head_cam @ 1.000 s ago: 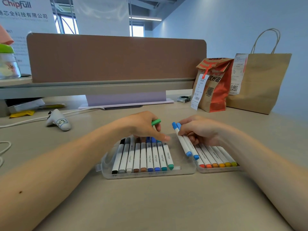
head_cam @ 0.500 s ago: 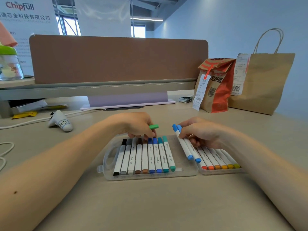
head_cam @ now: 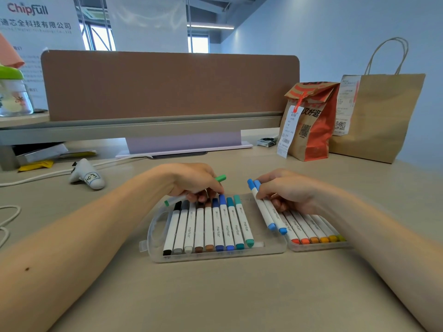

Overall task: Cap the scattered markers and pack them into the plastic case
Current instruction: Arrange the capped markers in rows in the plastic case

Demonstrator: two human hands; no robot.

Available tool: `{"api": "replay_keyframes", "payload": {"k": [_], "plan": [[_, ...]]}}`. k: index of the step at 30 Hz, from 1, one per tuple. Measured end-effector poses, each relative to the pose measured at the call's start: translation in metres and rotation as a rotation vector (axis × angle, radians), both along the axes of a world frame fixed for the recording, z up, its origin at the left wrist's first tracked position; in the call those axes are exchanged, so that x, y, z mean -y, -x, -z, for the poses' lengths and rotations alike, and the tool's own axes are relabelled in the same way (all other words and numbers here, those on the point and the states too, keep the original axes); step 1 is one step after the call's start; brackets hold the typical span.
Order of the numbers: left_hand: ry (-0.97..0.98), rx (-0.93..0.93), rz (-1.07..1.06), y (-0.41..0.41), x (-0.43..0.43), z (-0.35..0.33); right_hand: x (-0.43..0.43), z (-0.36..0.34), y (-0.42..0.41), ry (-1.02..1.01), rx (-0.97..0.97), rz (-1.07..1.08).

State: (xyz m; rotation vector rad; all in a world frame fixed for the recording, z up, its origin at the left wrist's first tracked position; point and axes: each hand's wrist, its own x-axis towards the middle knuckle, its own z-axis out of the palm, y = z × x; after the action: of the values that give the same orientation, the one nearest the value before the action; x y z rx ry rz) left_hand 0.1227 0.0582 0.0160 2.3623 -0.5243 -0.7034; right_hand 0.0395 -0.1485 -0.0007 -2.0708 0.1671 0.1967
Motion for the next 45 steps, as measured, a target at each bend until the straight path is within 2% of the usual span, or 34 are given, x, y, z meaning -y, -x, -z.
{"api": "replay_keyframes", "payload": {"k": [13, 17, 25, 32, 42, 45], "plan": [[0.072, 0.005, 0.070, 0.005, -0.001, -0.004, 0.001, -0.001, 0.001, -0.007, -0.008, -0.030], [0.056, 0.042, 0.032, 0.006, 0.002, -0.003, 0.001, -0.002, 0.001, -0.004, -0.011, -0.032], [0.009, 0.052, 0.084, 0.010, 0.004, -0.004, 0.001, -0.001, 0.002, -0.013, -0.011, -0.039], [0.119, 0.003, 0.089, 0.009, 0.000, -0.006, 0.001, -0.001, 0.002, -0.015, -0.010, -0.034], [0.196, 0.095, -0.007, 0.001, -0.005, -0.005, -0.002, -0.005, 0.006, 0.011, -0.002, -0.061], [0.219, 0.057, -0.012, 0.000, -0.006, -0.004, -0.002, -0.005, 0.006, 0.021, 0.003, -0.064]]}}
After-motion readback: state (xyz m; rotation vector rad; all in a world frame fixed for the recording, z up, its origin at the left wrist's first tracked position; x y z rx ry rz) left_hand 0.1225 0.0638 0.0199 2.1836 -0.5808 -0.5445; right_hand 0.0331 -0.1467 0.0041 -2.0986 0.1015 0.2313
